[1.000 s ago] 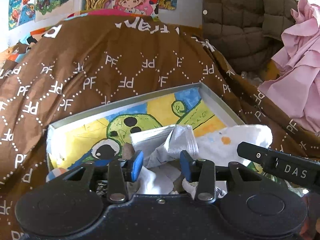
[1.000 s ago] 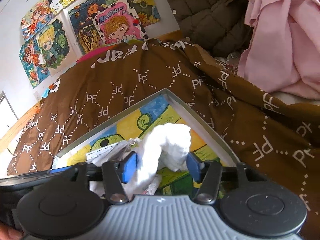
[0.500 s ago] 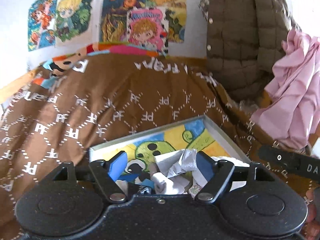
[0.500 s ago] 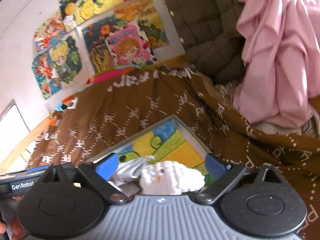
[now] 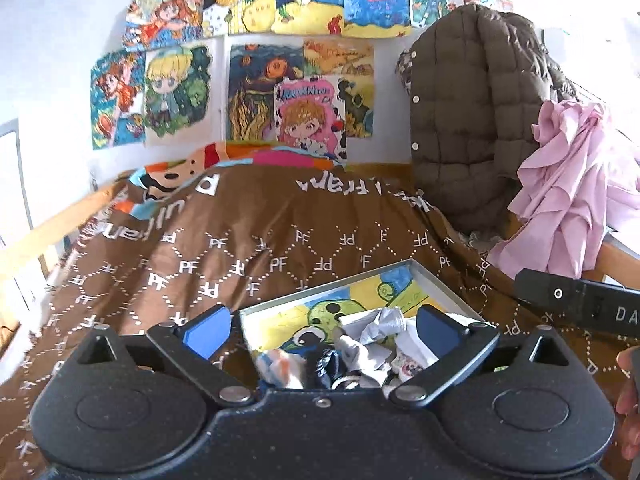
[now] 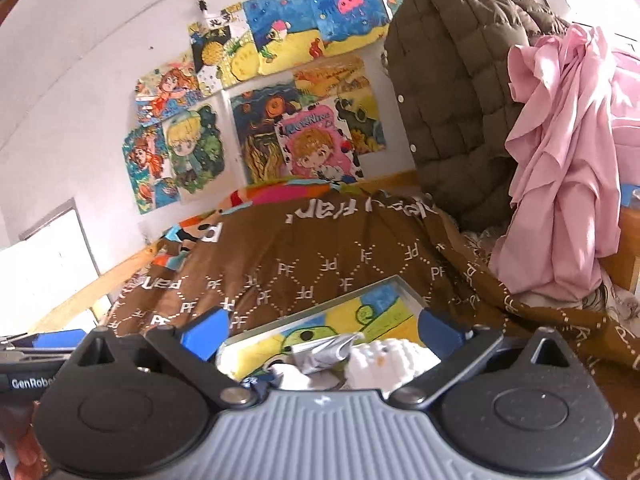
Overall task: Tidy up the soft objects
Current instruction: 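Lift both open tools away from the tray toward the remaining items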
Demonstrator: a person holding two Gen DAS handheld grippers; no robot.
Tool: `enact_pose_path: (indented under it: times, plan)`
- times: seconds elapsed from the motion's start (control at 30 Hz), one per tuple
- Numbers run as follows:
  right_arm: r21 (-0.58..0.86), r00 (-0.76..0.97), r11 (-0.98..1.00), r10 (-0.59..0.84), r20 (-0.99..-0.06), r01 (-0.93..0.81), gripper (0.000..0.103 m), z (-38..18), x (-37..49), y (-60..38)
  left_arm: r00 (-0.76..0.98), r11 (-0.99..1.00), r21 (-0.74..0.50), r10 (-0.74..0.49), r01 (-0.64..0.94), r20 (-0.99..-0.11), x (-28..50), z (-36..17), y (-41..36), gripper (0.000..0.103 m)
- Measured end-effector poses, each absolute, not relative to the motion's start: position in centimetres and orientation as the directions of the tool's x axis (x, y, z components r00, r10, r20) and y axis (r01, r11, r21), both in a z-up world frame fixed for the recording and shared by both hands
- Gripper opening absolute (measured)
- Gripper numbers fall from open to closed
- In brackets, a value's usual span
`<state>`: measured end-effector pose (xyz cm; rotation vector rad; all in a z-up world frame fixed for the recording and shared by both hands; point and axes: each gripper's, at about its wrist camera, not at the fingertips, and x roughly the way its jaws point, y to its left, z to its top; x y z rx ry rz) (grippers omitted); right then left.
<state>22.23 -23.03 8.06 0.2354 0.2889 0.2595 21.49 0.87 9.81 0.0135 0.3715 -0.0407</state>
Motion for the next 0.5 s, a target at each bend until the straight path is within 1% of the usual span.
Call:
enact_pose_path:
  times: [0.3, 0.5]
  plan:
    - [0.233, 0.933, 0.942, 0.292, -0.210, -0.242, 0.103, 7.8, 15.9, -21.2, 0.934, 0.998, 0.036, -0.029, 0.045, -0.355, 16.1, 9.4, 2.1, 0.102]
    - [0.188, 0.931, 0.950, 0.290, -0.221, -0.251, 0.103, 6.9, 12.6, -20.3, 0.925, 0.994, 0.080, -0.037, 0.072, -0.378, 13.5, 8.6, 2.7, 0.102]
